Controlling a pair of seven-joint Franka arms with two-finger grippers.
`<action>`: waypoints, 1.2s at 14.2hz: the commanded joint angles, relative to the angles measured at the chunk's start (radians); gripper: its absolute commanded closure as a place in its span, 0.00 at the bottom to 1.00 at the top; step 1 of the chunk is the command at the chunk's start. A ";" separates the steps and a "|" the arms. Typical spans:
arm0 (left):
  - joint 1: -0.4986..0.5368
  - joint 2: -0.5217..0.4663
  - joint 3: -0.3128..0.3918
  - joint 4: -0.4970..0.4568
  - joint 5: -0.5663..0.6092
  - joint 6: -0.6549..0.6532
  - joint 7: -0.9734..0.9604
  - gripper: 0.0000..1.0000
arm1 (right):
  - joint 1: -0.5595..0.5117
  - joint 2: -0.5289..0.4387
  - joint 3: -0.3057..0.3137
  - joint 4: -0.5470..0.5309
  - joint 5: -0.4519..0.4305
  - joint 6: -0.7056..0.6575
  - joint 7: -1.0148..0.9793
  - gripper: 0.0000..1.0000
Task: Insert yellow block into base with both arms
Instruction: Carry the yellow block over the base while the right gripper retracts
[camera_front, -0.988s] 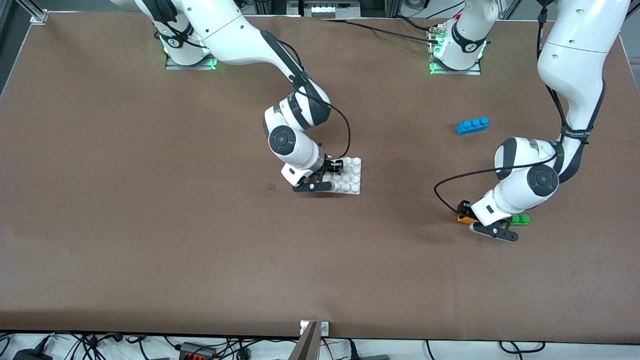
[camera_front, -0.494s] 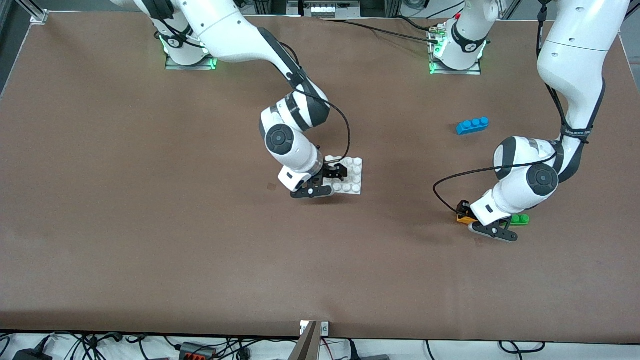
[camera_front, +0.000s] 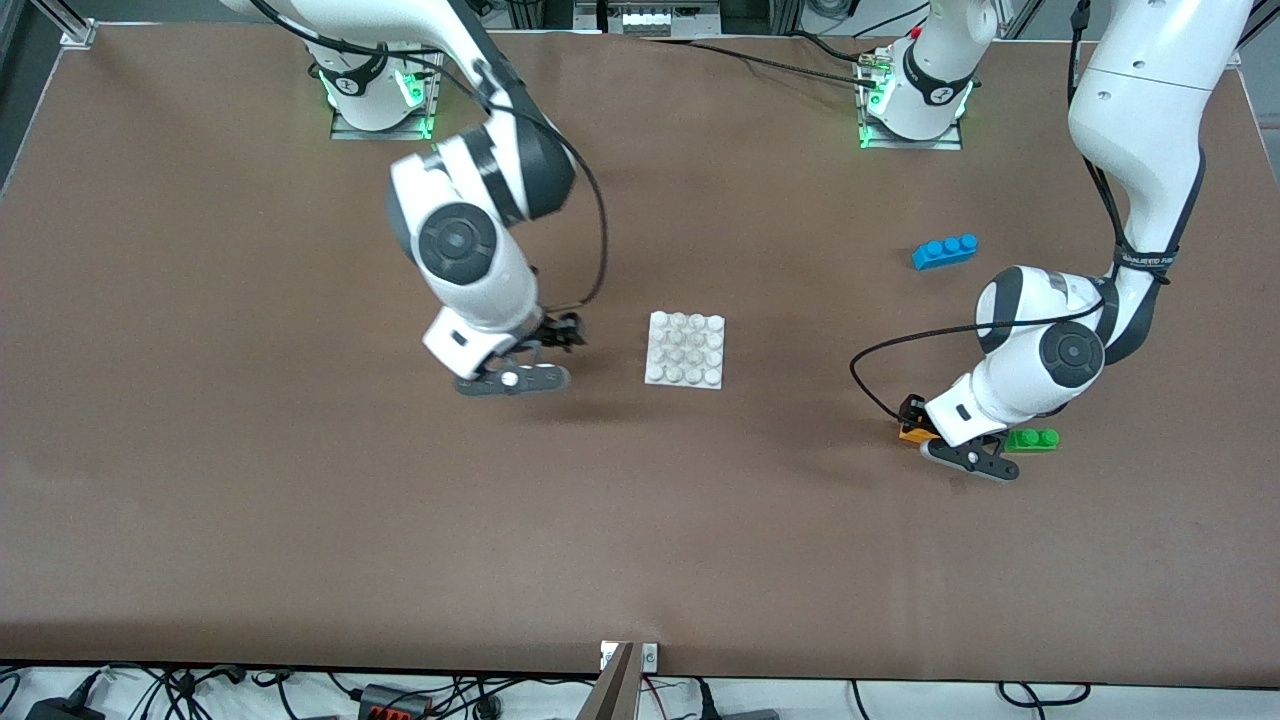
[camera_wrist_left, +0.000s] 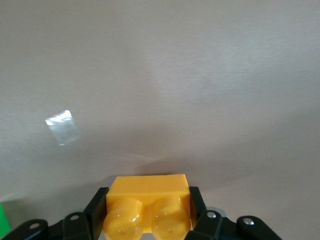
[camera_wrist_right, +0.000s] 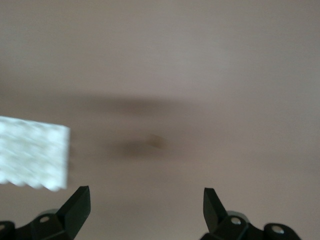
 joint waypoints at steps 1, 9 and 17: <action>-0.002 -0.049 -0.070 -0.010 0.010 -0.067 -0.116 0.37 | -0.002 -0.134 -0.089 -0.029 -0.047 -0.164 -0.116 0.00; -0.039 -0.050 -0.364 -0.009 0.014 -0.102 -0.584 0.36 | -0.378 -0.352 -0.042 -0.061 -0.062 -0.433 -0.495 0.00; -0.154 0.098 -0.438 0.065 0.395 -0.067 -1.043 0.37 | -0.921 -0.556 0.447 -0.356 -0.199 -0.205 -0.497 0.00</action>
